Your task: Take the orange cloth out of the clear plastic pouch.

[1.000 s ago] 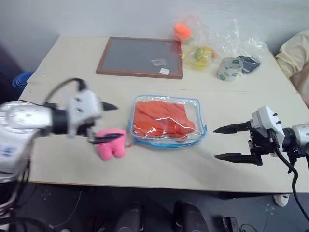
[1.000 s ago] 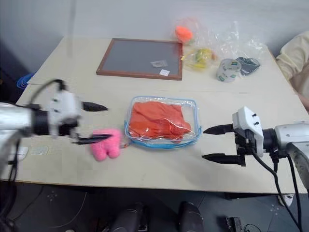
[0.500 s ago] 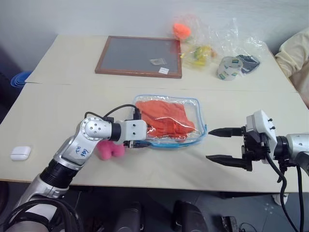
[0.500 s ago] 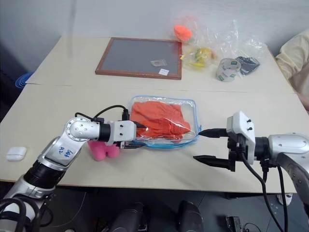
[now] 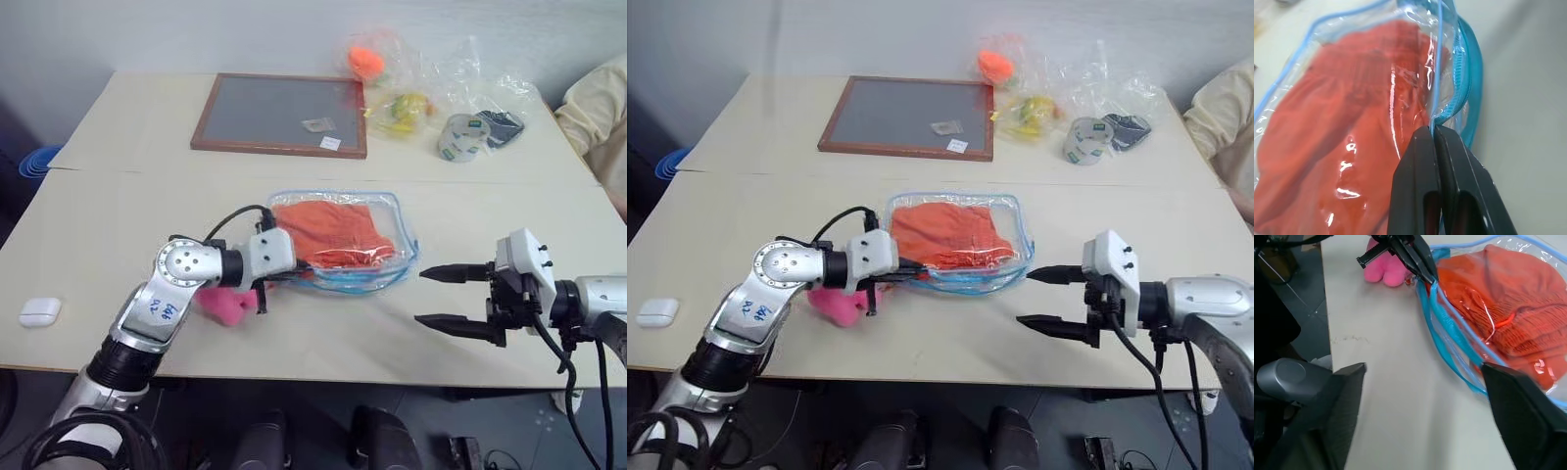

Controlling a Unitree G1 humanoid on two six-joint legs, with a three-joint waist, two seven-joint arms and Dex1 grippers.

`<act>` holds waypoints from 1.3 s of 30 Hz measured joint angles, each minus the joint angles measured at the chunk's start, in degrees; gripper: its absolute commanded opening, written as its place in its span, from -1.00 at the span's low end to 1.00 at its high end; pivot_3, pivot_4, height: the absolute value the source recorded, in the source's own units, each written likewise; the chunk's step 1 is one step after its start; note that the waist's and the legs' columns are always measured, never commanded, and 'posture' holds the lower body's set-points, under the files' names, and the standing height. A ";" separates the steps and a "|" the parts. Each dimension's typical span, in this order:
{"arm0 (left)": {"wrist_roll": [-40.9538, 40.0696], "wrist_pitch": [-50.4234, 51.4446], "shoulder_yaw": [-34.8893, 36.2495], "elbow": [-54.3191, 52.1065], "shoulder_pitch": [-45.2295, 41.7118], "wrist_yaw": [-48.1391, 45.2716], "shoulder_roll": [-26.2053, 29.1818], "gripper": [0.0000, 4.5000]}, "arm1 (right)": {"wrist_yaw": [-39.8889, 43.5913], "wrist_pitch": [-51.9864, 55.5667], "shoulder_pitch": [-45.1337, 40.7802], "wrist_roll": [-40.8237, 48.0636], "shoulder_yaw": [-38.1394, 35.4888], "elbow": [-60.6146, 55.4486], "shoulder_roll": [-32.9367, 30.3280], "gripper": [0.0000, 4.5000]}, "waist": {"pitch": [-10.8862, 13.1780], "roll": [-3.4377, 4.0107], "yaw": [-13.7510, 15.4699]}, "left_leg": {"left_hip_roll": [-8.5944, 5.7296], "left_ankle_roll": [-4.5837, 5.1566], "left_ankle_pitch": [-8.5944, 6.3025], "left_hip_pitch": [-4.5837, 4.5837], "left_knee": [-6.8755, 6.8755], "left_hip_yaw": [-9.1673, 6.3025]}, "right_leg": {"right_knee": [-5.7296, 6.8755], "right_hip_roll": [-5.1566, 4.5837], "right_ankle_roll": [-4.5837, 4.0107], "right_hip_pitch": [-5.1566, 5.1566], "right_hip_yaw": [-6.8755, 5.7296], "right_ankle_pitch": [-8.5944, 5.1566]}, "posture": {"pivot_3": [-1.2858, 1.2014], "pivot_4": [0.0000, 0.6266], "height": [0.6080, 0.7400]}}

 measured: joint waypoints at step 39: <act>-5.73 10.35 2.65 -9.70 3.88 9.91 -2.38 -1.00 | -24.43 -30.12 -20.13 -53.34 31.99 22.59 22.66 0.66 | -0.01 -0.01 -0.36 | 0.00 -0.06 0.03 0.00 -0.01 0.04 | 0.02 0.03 -0.01 -0.04 0.01 -0.01 | 0.03 -0.52 1.00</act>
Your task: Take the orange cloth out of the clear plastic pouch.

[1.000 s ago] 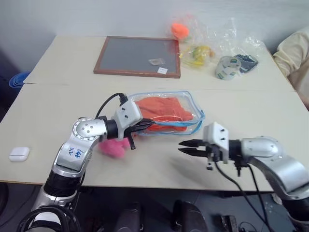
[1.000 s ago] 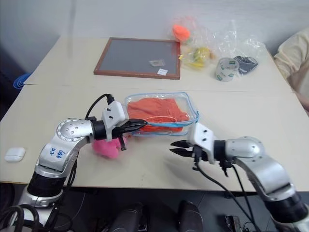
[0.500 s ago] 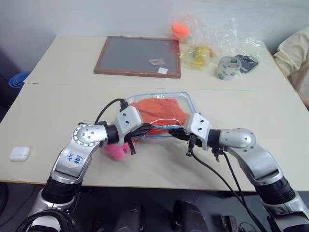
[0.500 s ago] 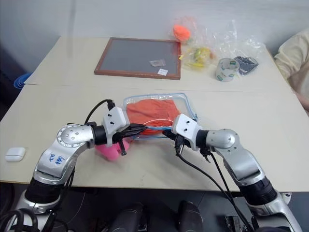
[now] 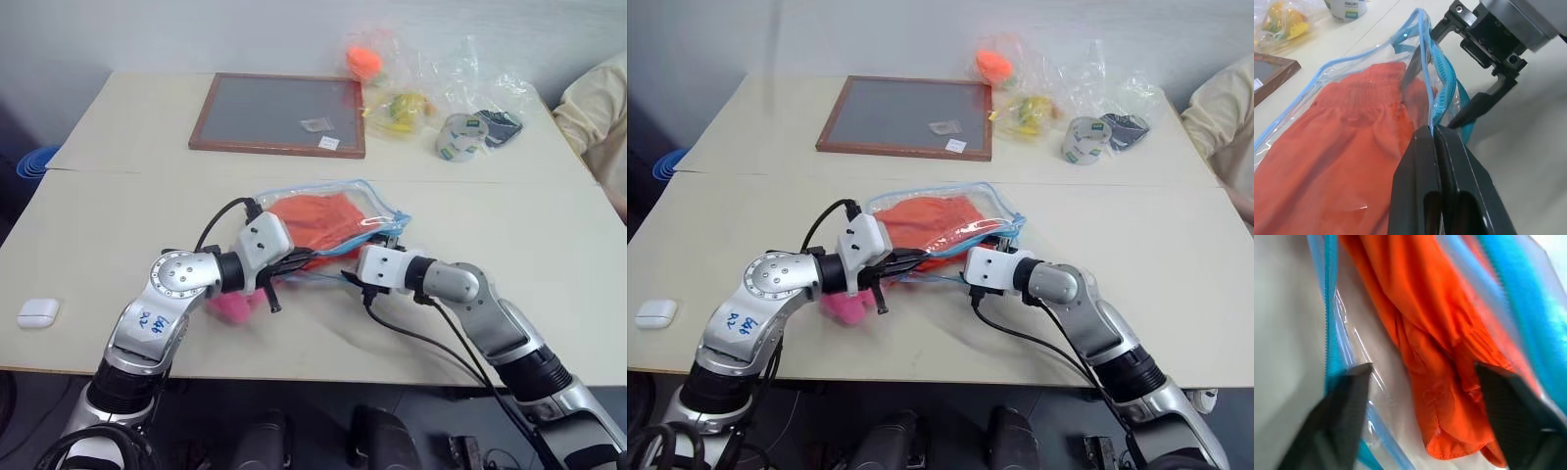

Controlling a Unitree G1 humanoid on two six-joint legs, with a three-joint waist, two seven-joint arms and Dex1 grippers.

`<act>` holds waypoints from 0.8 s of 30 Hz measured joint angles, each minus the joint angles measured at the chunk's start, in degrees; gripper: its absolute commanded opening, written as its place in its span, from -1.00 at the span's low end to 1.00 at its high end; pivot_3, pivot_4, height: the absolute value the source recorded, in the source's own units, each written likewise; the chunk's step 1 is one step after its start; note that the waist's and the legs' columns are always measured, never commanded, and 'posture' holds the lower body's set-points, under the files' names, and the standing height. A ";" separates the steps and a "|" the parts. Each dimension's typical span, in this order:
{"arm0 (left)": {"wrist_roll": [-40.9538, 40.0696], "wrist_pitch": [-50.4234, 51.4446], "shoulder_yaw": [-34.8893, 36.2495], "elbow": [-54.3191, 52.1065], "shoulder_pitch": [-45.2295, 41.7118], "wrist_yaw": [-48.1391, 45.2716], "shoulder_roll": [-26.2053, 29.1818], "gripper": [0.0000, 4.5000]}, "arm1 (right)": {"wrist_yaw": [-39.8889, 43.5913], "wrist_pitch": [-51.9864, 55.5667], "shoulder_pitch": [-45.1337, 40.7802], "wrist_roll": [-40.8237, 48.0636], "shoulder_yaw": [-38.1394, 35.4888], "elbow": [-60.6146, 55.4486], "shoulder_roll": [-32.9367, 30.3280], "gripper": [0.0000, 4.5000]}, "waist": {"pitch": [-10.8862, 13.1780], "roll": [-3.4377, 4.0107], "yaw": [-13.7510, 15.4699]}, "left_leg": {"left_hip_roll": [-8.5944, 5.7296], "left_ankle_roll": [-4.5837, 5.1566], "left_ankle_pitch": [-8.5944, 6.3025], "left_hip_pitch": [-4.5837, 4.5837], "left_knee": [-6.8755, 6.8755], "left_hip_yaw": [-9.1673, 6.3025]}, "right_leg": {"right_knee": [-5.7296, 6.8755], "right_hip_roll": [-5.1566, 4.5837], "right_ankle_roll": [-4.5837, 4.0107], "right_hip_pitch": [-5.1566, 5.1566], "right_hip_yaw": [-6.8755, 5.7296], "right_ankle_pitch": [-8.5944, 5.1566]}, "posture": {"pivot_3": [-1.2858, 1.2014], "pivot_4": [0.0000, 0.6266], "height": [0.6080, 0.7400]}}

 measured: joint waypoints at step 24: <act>-1.77 0.34 1.75 0.03 -3.51 0.46 0.28 -1.00 | -11.41 -21.43 -3.54 -21.20 3.78 8.54 0.15 0.66 | 0.00 0.00 -0.37 | 0.01 -0.02 0.01 0.01 -0.02 -0.02 | -0.01 0.01 -0.02 0.00 0.00 -0.01 | 0.03 -0.52 1.00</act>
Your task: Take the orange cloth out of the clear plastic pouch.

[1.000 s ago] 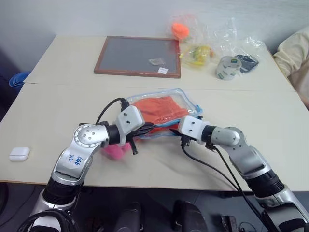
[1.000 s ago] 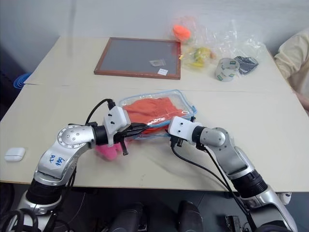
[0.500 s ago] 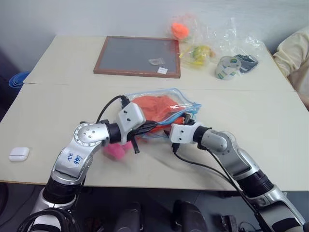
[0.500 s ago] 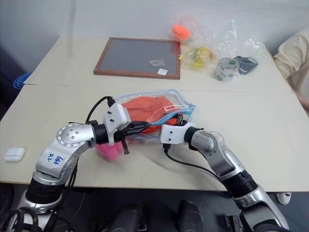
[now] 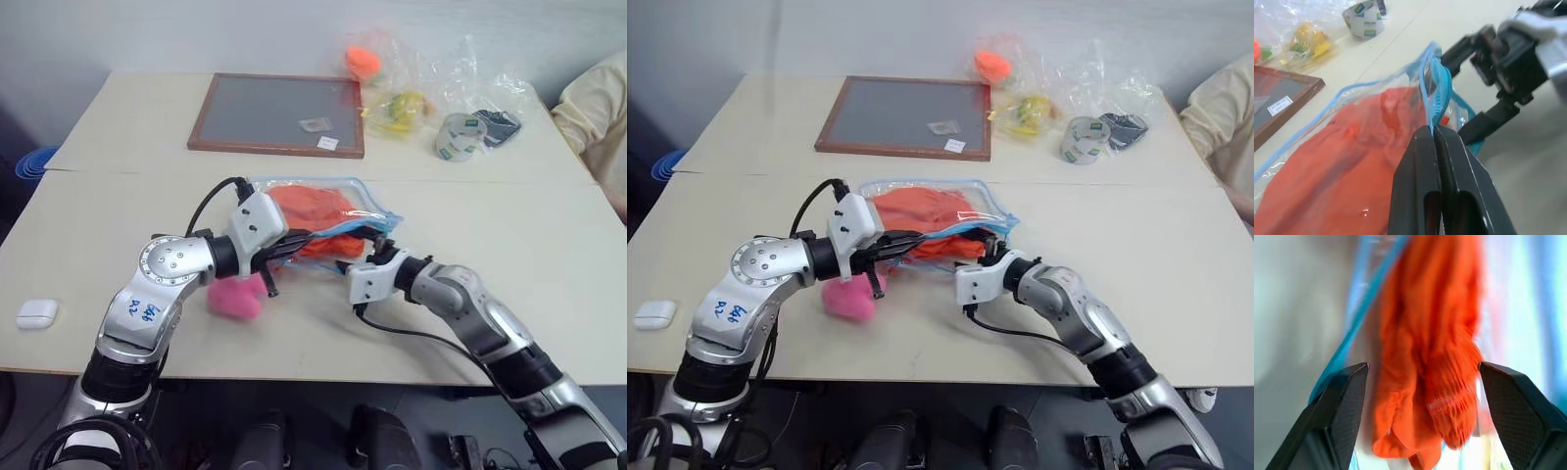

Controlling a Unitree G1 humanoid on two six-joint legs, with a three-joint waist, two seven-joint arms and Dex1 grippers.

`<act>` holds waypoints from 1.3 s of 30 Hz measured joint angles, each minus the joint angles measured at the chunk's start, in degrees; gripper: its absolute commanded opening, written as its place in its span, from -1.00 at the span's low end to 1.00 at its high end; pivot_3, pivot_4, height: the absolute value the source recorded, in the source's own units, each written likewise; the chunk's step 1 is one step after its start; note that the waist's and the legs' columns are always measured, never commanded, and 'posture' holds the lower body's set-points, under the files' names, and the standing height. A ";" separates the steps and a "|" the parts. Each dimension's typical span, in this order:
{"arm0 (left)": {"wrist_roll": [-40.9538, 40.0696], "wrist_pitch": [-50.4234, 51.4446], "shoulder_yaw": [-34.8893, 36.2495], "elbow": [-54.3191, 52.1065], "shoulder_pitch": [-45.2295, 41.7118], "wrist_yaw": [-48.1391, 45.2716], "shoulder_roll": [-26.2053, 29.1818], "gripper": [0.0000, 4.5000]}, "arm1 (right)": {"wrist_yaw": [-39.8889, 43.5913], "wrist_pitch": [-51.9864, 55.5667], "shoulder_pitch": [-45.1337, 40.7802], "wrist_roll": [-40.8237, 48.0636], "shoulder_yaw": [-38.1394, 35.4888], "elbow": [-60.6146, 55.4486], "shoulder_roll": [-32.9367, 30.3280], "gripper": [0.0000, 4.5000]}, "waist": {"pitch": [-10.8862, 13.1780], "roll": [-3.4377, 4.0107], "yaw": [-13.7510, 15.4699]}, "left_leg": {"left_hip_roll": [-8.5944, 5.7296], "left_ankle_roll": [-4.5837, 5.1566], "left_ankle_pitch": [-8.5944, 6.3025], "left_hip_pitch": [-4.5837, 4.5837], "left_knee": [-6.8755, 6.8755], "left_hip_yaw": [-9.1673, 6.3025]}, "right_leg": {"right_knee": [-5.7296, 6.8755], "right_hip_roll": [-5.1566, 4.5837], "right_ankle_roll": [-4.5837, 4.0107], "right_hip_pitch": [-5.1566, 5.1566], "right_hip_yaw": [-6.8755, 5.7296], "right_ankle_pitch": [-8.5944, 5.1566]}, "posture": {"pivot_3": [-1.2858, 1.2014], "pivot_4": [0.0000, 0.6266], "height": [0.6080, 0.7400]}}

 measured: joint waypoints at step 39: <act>-3.42 4.35 3.71 2.53 1.30 7.12 -4.29 -1.00 | 17.00 0.23 -5.19 13.27 -5.45 -2.04 -2.12 -0.99 | 0.00 0.00 -0.82 | 0.03 -0.05 0.03 0.00 -0.04 -0.07 | -0.02 0.03 -0.03 0.02 -0.01 -0.01 | 0.03 -0.52 1.00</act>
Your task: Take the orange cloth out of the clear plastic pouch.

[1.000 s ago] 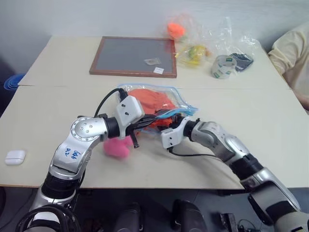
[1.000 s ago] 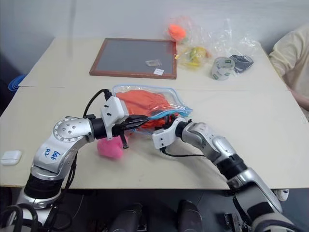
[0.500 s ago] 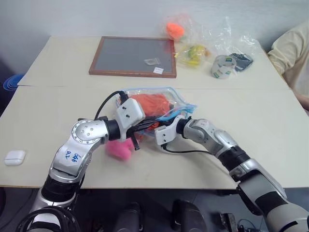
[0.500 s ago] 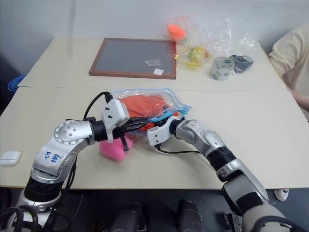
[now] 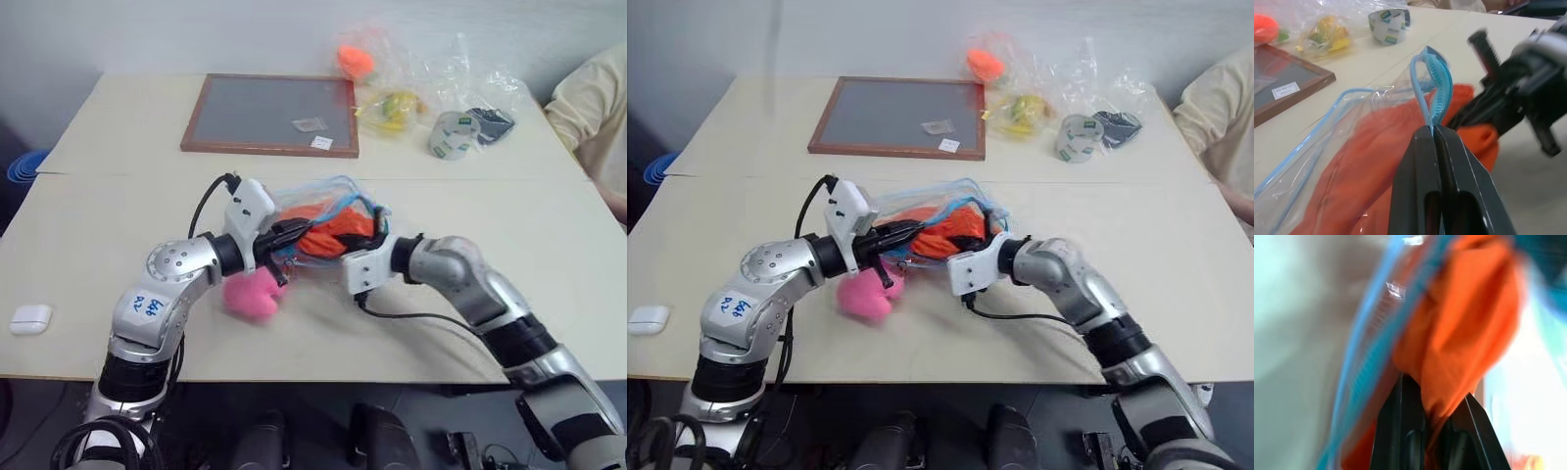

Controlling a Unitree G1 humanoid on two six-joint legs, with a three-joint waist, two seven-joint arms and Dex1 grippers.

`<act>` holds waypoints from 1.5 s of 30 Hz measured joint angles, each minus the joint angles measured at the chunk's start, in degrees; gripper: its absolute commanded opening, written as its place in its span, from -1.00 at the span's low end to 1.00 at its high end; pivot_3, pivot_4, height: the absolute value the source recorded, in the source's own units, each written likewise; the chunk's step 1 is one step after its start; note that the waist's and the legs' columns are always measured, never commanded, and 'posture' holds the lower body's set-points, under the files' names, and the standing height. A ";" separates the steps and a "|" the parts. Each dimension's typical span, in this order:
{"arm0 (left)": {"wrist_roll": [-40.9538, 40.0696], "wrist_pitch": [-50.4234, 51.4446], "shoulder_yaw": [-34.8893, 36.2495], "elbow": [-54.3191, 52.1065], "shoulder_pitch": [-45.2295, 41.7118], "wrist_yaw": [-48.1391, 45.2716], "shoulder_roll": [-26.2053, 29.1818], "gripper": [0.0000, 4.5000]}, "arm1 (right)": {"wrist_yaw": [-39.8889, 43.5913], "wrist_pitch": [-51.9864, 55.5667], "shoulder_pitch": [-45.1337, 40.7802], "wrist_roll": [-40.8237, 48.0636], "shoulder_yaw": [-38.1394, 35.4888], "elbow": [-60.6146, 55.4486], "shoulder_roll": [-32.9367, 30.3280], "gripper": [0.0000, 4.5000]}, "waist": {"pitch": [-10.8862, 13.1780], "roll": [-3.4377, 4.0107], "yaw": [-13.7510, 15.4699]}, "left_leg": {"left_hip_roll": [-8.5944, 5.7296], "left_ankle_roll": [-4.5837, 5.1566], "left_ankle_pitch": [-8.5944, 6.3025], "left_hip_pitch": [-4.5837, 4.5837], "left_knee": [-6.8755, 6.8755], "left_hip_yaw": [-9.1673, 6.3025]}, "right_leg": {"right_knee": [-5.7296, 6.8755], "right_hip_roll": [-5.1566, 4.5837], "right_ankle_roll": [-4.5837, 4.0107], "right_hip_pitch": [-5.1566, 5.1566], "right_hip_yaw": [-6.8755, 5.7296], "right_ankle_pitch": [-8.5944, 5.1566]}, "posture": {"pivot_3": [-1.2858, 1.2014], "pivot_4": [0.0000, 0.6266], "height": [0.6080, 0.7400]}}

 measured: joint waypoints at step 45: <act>-12.56 -8.14 11.25 -0.54 16.08 -26.07 23.02 0.97 | 25.78 19.92 32.22 41.75 -37.87 7.75 -31.46 1.00 | 0.08 0.42 1.34 | -0.02 0.11 0.03 0.15 -0.18 0.07 | -0.17 -0.07 0.05 0.16 -0.02 0.03 | 0.03 -0.52 1.00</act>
